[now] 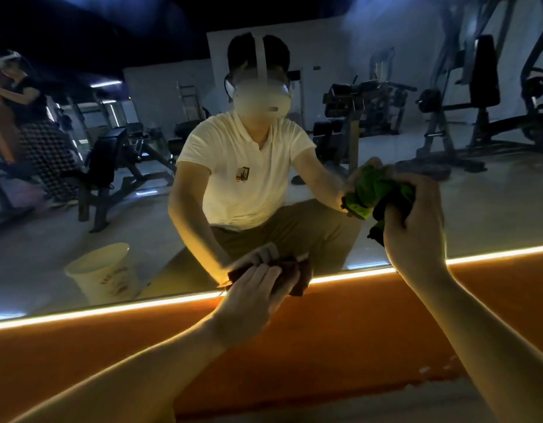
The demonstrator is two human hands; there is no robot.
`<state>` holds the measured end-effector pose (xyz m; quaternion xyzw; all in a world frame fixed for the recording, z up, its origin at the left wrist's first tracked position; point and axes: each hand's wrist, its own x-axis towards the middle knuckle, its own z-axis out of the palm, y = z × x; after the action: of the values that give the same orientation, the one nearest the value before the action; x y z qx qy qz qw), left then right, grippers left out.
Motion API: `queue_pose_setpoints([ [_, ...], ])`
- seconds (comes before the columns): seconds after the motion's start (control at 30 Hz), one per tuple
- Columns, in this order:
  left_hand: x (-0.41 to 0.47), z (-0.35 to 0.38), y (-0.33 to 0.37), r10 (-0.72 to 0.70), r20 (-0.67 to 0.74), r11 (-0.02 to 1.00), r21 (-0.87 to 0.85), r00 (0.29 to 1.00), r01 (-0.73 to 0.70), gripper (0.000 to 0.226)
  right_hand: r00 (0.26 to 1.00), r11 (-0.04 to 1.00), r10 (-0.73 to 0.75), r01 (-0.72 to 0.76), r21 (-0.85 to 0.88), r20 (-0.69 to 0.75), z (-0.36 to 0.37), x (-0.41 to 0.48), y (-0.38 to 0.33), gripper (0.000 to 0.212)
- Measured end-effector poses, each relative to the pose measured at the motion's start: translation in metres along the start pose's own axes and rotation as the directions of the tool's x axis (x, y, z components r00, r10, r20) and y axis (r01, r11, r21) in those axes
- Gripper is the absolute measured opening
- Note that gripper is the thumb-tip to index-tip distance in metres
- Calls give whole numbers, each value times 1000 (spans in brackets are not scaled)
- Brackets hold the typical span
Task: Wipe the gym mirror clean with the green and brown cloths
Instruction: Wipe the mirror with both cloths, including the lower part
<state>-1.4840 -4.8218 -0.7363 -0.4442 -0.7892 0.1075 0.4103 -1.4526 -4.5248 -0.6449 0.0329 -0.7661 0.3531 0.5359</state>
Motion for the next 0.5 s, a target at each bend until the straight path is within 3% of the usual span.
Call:
queue_pose_setpoints([
  [0.13, 27, -21, -23, 37, -31, 998, 60, 999, -35, 58, 997, 996, -79, 79, -32, 16, -7, 2, 4, 29],
  [0.2, 65, -44, -42, -41, -185, 997, 58, 982, 52, 64, 995, 994, -96, 96, -43, 8, -8, 4, 9, 27],
  [0.27, 109, -68, -60, -153, -366, 982, 47, 918, 183, 56, 997, 996, -72, 72, -57, 2, -7, 4, 15, 28],
  [0.33, 144, -81, -68, -244, -459, 958, 21, 854, 285, 50, 999, 997, -43, 43, -66, 0, -9, 4, 21, 29],
  [0.4, 160, -76, -61, -292, -470, 950, -38, 833, 311, 48, 1000, 998, -22, 22, -63, -3, -12, 4, 28, 28],
  [0.5, 139, -42, -20, -189, -342, 982, -57, 921, 180, 52, 1000, 998, -14, 14, -53, -5, -17, 6, 38, 27],
])
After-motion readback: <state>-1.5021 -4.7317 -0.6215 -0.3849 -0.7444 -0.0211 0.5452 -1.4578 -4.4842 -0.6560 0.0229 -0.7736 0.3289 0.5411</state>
